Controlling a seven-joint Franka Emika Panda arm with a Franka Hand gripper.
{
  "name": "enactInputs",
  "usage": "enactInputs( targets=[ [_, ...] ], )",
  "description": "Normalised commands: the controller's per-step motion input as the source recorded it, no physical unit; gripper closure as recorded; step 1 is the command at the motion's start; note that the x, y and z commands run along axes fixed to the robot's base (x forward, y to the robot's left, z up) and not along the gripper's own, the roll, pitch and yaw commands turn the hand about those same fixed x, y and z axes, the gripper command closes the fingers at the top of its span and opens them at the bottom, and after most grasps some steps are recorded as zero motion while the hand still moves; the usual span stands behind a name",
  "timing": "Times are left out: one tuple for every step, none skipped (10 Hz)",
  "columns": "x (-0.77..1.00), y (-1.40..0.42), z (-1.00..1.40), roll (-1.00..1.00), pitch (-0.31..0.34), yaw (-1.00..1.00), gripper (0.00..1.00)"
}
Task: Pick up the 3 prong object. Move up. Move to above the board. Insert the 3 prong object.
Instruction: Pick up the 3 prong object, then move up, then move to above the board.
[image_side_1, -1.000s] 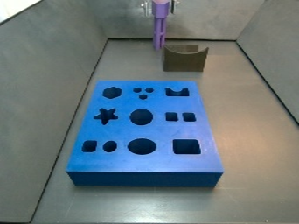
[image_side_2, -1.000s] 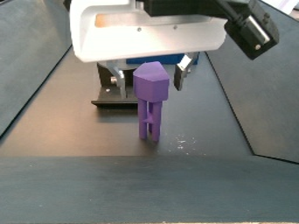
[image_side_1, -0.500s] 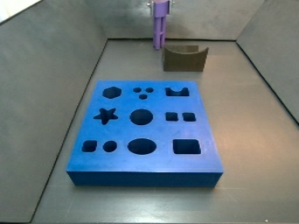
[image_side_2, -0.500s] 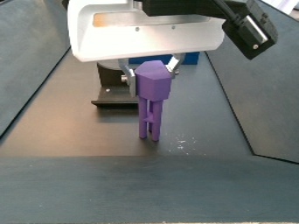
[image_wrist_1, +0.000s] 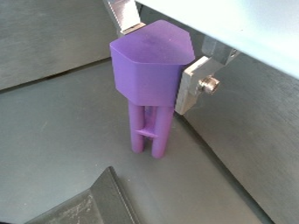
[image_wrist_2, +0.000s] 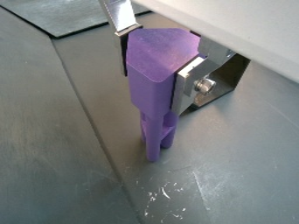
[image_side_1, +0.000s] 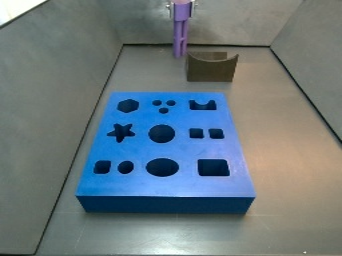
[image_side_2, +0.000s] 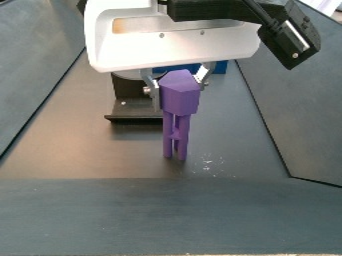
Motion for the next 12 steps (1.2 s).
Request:
enactInputs(
  targets=[
    [0.0,0.0,0.0,0.0,0.0,0.0,1.0],
    [0.0,0.0,0.0,0.0,0.0,0.0,1.0],
    [0.0,0.0,0.0,0.0,0.0,0.0,1.0],
    [0.0,0.0,0.83,0.0,0.0,0.0,1.0],
    [0.01,-0.1,0.76,-0.01,0.018,-0.01,1.0],
    [-0.01,-0.07,0.63,0.01,0.035,0.0,1.0],
    [-0.01,-0.04,0.48,0.03,0.05,0.0,1.0],
    [-0.01,-0.02,0.32,0.06,0.068,0.01,1.0],
    [0.06,-0.01,1.0,-0.02,-0.019,-0.24,1.0],
    [0.06,-0.01,1.0,-0.03,-0.004,-0.22,1.0],
    [0.06,-0.01,1.0,-0.03,0.025,-0.17,1.0],
    [0.06,-0.01,1.0,-0.02,0.054,-0.13,1.0]
  ],
)
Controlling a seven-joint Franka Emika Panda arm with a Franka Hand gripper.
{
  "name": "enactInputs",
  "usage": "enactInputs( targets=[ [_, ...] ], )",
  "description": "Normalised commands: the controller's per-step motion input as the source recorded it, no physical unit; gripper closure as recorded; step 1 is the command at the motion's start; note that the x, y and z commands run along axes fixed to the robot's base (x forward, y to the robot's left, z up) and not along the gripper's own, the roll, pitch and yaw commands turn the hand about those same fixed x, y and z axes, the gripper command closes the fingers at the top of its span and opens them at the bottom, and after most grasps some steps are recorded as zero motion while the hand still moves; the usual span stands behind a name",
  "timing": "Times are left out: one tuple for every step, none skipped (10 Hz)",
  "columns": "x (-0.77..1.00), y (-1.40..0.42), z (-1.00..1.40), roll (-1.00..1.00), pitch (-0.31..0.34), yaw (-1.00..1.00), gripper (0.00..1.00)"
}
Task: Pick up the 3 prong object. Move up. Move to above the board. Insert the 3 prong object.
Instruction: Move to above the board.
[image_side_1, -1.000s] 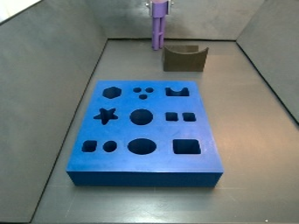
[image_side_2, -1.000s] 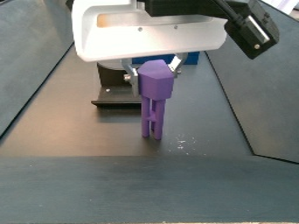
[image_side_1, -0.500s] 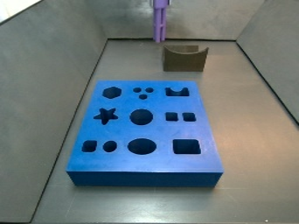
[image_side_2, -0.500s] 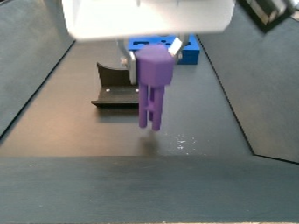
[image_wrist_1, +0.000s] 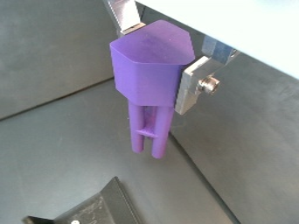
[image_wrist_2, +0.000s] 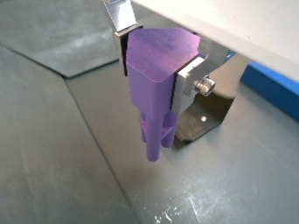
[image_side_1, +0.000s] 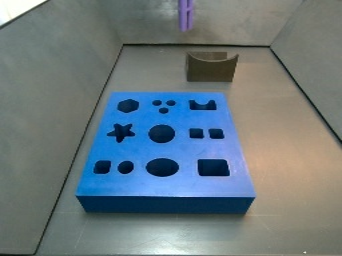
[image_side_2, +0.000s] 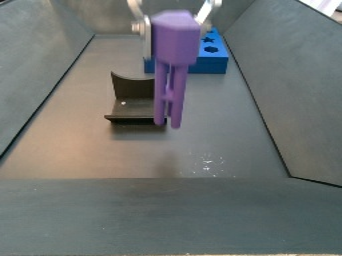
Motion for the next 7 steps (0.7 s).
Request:
enactInputs(
  targets=[
    [0.06,0.0,1.0,-0.01,0.09,-0.08,1.0],
    [0.05,0.0,1.0,0.0,0.098,-0.06,1.0],
    [0.05,0.0,1.0,0.01,0.101,-0.04,1.0],
    [0.05,0.01,1.0,0.01,0.099,-0.03,1.0],
    [0.04,0.01,1.0,0.02,0.098,-0.01,1.0],
    [0.04,0.01,1.0,0.03,0.102,0.0,1.0],
    [0.04,0.01,1.0,0.03,0.104,0.01,1.0]
  ],
)
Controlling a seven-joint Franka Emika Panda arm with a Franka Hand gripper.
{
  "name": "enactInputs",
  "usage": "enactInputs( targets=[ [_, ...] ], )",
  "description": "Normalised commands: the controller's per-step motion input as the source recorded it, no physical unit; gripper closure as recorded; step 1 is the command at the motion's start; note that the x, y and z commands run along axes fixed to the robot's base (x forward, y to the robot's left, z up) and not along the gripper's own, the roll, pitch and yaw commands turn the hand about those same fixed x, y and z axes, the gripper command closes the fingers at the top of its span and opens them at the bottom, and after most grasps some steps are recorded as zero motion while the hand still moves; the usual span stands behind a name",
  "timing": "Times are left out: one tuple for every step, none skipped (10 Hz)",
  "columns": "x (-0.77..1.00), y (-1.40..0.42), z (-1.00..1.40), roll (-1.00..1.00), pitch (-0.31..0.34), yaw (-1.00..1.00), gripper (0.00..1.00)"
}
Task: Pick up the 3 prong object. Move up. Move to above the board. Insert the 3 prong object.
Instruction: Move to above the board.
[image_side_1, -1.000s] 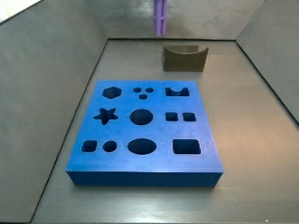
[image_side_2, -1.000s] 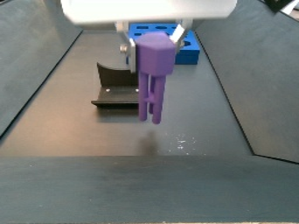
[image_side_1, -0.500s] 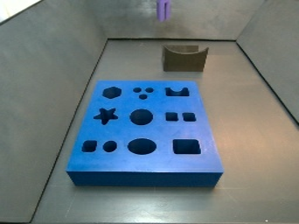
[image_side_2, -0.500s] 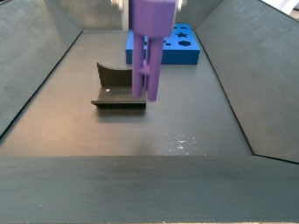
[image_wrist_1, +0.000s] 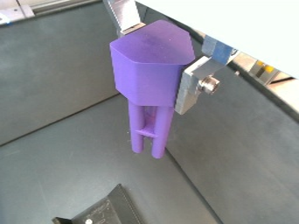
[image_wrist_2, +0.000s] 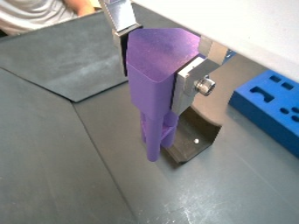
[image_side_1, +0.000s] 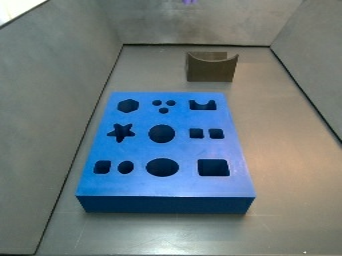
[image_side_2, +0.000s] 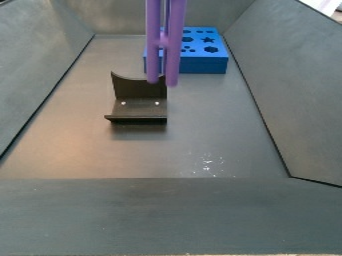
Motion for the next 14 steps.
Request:
enactInputs(
  targets=[
    [0.03,0.01,0.92,0.04,0.111,0.02,1.0],
    [0.02,0.01,0.77,0.04,0.112,0.02,1.0],
    [0.01,0.01,0.62,0.04,0.11,0.02,1.0],
    [0.01,0.01,0.42,0.05,0.111,0.03,1.0],
    [0.01,0.0,0.27,0.05,0.109,0.03,1.0],
    [-0.12,-1.0,-0.06,0.12,0.503,-0.98,1.0],
    [-0.12,-1.0,-0.07,0.13,0.462,-0.93,1.0],
    [-0.12,-1.0,-0.07,0.12,0.326,-0.67,1.0],
    [-0.13,-1.0,-0.07,0.0,0.156,-0.37,1.0],
    [-0.13,-1.0,-0.07,0.0,0.056,-0.18,1.0],
    [-0.14,-1.0,-0.07,0.01,0.039,-0.1,1.0],
    [-0.14,-1.0,-0.07,0.02,0.024,-0.05,1.0],
    [-0.14,-1.0,-0.07,0.02,0.006,-0.02,1.0],
    [-0.14,-1.0,-0.07,0.02,-0.007,-0.01,1.0]
  ],
)
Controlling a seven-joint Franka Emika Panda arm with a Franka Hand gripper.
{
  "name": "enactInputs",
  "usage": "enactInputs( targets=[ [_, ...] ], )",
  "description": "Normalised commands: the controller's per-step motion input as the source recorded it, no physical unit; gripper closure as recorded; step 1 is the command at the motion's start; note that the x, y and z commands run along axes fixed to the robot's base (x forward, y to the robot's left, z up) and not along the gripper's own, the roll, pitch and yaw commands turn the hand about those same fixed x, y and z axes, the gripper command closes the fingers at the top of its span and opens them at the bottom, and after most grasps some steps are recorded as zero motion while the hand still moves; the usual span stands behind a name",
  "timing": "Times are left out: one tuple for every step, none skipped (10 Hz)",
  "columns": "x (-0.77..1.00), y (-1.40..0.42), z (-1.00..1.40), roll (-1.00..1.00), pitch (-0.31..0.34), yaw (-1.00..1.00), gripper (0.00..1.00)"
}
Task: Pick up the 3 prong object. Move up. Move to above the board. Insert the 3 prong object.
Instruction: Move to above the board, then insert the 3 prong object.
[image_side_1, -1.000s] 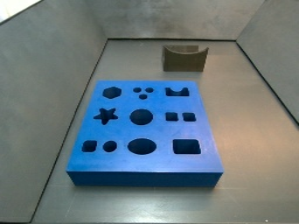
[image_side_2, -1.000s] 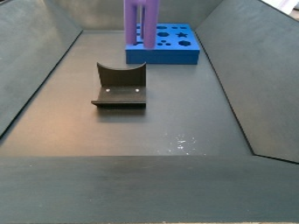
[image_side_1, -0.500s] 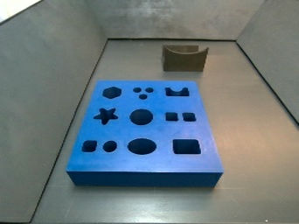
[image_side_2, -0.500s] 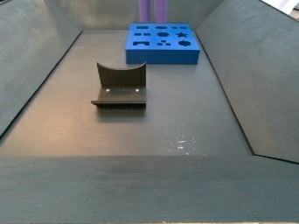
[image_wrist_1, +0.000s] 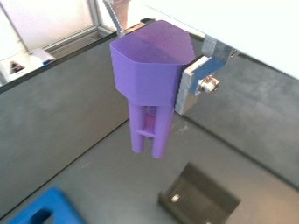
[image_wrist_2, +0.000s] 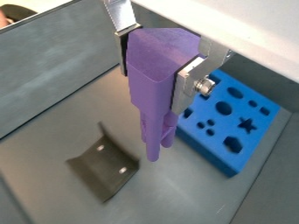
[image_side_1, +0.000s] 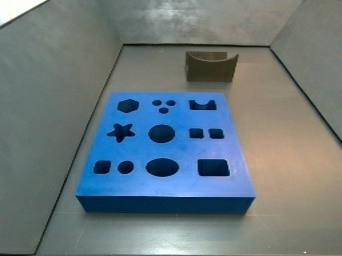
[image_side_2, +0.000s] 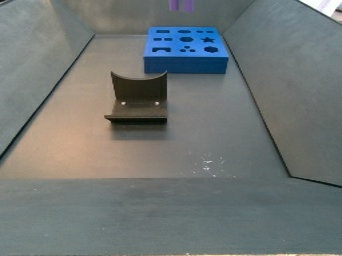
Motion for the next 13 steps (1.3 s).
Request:
enactInputs(
  targets=[
    [-0.14,-1.0,-0.07,0.01,-0.017,0.0,1.0],
    [-0.15,-1.0,-0.07,0.0,-0.028,0.0,1.0],
    [-0.15,-1.0,-0.07,0.0,-0.036,0.01,1.0],
    [-0.15,-1.0,-0.07,-0.01,-0.044,0.0,1.0],
    [-0.16,-1.0,-0.07,0.0,-0.049,0.01,1.0],
    [-0.16,-1.0,-0.07,0.0,-0.051,0.01,1.0],
    [-0.16,-1.0,-0.07,-0.01,-0.037,0.01,1.0],
    [-0.16,-1.0,-0.07,0.0,-0.02,0.0,1.0],
    [-0.1,-0.75,-0.06,0.01,-0.01,0.01,1.0],
    [-0.05,-0.54,-0.05,0.0,-0.002,0.0,1.0],
    [0.0,-0.27,-0.02,0.0,0.013,0.01,1.0],
    [0.0,0.03,-0.52,0.09,-0.054,0.55,1.0],
    [0.0,0.09,-0.52,0.04,-0.11,0.52,1.0]
  ],
)
